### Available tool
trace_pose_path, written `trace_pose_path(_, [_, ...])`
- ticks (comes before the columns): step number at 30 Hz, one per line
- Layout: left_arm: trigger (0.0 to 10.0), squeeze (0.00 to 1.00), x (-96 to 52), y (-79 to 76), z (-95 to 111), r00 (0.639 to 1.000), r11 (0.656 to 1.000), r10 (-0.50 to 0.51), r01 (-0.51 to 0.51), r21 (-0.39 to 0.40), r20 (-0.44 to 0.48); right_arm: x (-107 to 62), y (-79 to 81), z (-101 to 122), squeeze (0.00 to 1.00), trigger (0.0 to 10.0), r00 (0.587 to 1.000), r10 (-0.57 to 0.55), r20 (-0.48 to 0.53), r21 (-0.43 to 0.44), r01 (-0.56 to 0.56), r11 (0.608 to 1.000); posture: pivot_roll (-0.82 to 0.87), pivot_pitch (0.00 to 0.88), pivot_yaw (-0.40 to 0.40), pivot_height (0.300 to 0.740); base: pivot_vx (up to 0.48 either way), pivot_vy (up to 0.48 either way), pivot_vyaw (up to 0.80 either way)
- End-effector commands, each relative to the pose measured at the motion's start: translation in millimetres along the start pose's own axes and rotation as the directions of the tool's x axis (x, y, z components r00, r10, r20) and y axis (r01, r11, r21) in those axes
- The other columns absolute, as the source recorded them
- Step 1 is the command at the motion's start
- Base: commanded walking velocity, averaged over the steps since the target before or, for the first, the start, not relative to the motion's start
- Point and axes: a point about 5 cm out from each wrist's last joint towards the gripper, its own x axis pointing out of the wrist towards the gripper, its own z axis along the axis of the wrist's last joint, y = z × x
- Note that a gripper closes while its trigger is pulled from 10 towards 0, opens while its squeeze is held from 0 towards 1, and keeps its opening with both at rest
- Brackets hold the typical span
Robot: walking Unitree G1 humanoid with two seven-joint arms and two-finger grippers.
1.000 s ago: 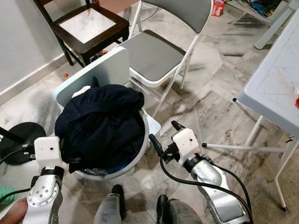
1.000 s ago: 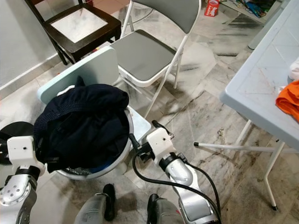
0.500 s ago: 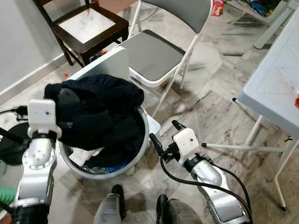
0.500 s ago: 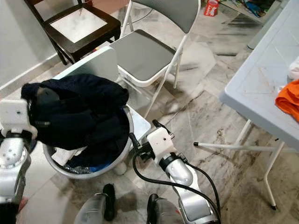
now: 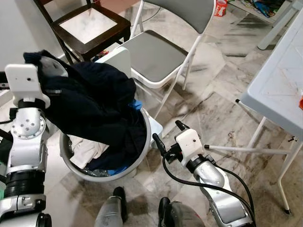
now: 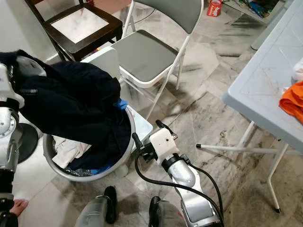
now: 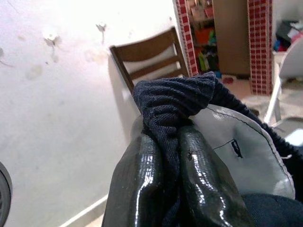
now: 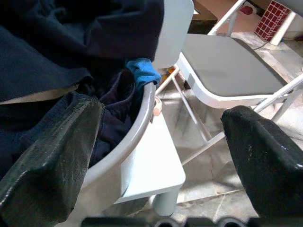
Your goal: Hang hanger
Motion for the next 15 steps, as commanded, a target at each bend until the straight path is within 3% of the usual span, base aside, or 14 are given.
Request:
trace_pose_path(1, [0.0, 0.00, 7.0, 11.6, 13.7, 0.996, 0.999, 0.053, -0.054, 0.010, 0.069, -2.4, -0.2, -2.9, 0.00, 10.0, 1.000, -0.015, -0.005, 0.003, 0.015, 1.000, 0.06, 0.280, -0.047, 0.740, 0.000, 0.000, 0.00])
trace_pose_path(3, [0.0, 0.00, 19.6, 10.0, 32.8, 0.988, 0.998, 0.059, -0.061, 0.010, 0.144, -2.1, -0.3, -2.9, 0.00, 10.0, 1.000, -0.022, -0.004, 0.003, 0.022, 1.000, 0.06, 0.279, -0.046, 0.740, 0.000, 0.000, 0.00])
trace_pose_path(7, [0.0, 0.00, 28.4, 4.7, 48.6, 0.978, 0.999, 0.048, -0.051, 0.007, 0.205, -0.7, 0.0, -2.4, 0.00, 10.0, 1.000, -0.026, -0.002, 0.002, 0.026, 1.000, 0.06, 0.280, -0.046, 0.740, 0.000, 0.000, 0.00])
trace_pose_path(15, [0.0, 0.00, 32.0, 2.8, 51.7, 0.972, 0.999, 0.050, -0.052, 0.005, 0.231, -0.3, 0.4, -2.6, 0.00, 10.0, 1.000, -0.029, -0.001, 0.002, 0.029, 1.000, 0.06, 0.281, -0.043, 0.740, 0.000, 0.000, 0.00])
